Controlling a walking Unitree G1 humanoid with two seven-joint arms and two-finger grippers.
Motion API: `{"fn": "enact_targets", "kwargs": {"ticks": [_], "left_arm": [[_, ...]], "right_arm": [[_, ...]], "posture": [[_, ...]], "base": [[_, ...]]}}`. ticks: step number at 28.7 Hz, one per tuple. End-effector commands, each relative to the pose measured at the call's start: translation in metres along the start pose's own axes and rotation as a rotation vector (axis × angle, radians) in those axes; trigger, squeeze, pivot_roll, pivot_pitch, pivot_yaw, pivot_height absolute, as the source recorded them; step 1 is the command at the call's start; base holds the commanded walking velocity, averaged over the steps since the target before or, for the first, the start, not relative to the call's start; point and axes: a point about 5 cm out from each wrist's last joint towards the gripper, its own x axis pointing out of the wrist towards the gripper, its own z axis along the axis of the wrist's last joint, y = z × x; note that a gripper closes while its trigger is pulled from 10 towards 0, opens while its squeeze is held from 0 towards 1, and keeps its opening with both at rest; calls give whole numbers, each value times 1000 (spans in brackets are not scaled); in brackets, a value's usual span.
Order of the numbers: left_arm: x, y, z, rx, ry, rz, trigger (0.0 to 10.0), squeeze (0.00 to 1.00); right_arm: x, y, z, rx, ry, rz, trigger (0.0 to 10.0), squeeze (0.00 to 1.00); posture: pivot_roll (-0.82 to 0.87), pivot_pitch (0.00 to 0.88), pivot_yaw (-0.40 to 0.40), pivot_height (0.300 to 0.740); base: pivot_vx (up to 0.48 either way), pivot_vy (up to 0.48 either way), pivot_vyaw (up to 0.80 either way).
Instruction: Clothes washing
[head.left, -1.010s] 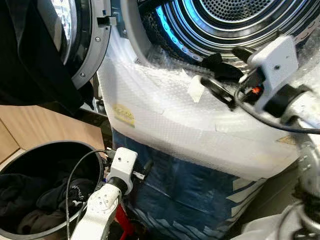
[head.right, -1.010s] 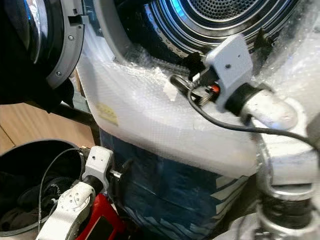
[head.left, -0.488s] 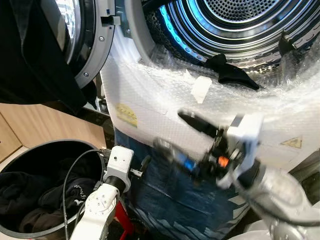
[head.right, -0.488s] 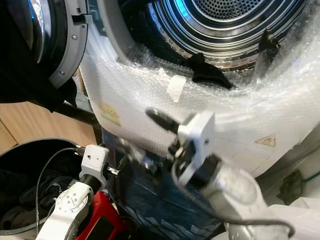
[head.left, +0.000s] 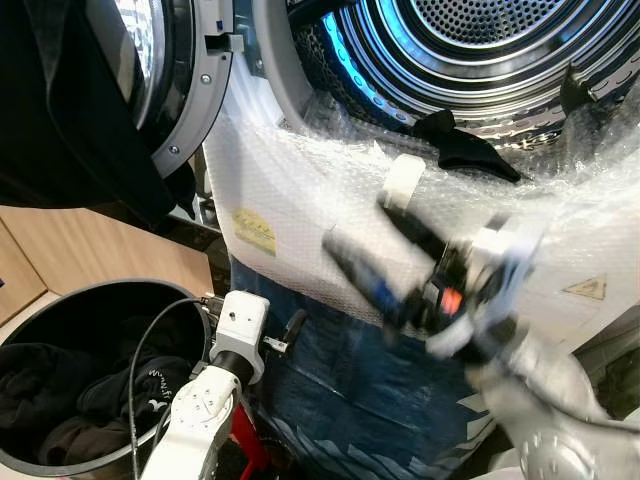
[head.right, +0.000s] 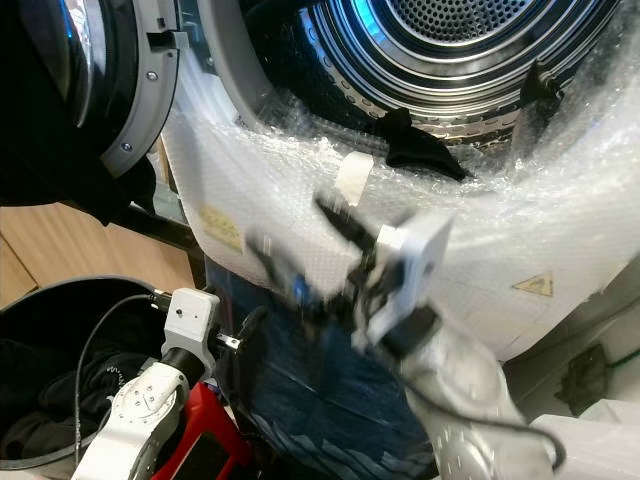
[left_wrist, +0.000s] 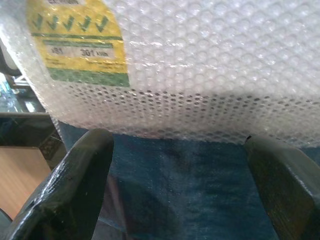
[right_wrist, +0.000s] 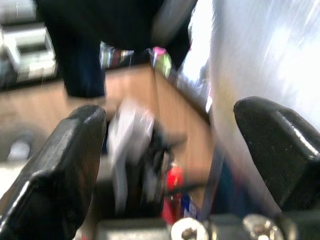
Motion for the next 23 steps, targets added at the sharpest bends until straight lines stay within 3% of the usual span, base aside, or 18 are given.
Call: {"fn": "enact_targets", "kwargs": {"ticks": [1,3,5,6,7,8,11,14,16,18,20,21,23], "left_arm": [[-3,1,5,-4,-21,2,10000,0],[-6,6,7,10,-20,15,10000,0],[-8,9,8,14,-20,26,10000,0],[-9,12,8,8,-18,41,10000,0],[-10,15,9,4,-16,52,10000,0],[-11,21,9,1,-10,79,10000,0],[-13,30,8,-24,10,116,10000,0],[-14,37,6,-51,33,154,10000,0],[-15,39,5,-86,41,163,10000,0],[-15,42,2,-116,80,149,10000,0],[-15,44,1,-128,96,141,10000,0],[-17,46,-1,-152,123,166,10000,0],[-19,49,-3,-181,148,199,10000,0]], "right_arm": [[-7,5,-28,18,126,46,10000,0],[-26,-9,-84,89,304,-99,10000,0],[-37,-16,-109,136,365,-189,10000,0],[-45,-23,-126,166,401,-264,10000,604],[-52,-27,-140,189,431,-319,10000,604],[-66,-32,-170,243,513,-421,10000,1000],[-82,-32,-208,285,631,-501,10000,1000],[-96,-36,-236,353,753,-652,10000,1000],[-100,-33,-246,378,803,-689,10000,1000],[-107,-25,-265,542,821,-865,10000,1000],[-112,-18,-273,564,867,-937,10000,1000],[-110,-16,-275,480,925,-900,10000,0],[-107,-15,-277,462,941,-905,10000,0]], "posture": [[-38,80,-61,740],[-32,80,-60,740],[-27,77,-61,740],[-22,77,-54,740],[-22,77,-54,740],[-16,73,-48,740],[0,72,-42,740],[9,68,-36,740],[15,71,-32,740],[26,69,-25,740],[37,65,-20,740],[47,57,-13,740],[48,52,1,740]], "base": [[0,0,0],[0,0,0],[0,0,0],[0,0,0],[0,0,0],[0,0,0],[0,0,0],[0,0,0],[0,0,0],[0,0,0],[0,0,0],[0,0,0],[0,0,0]]}}
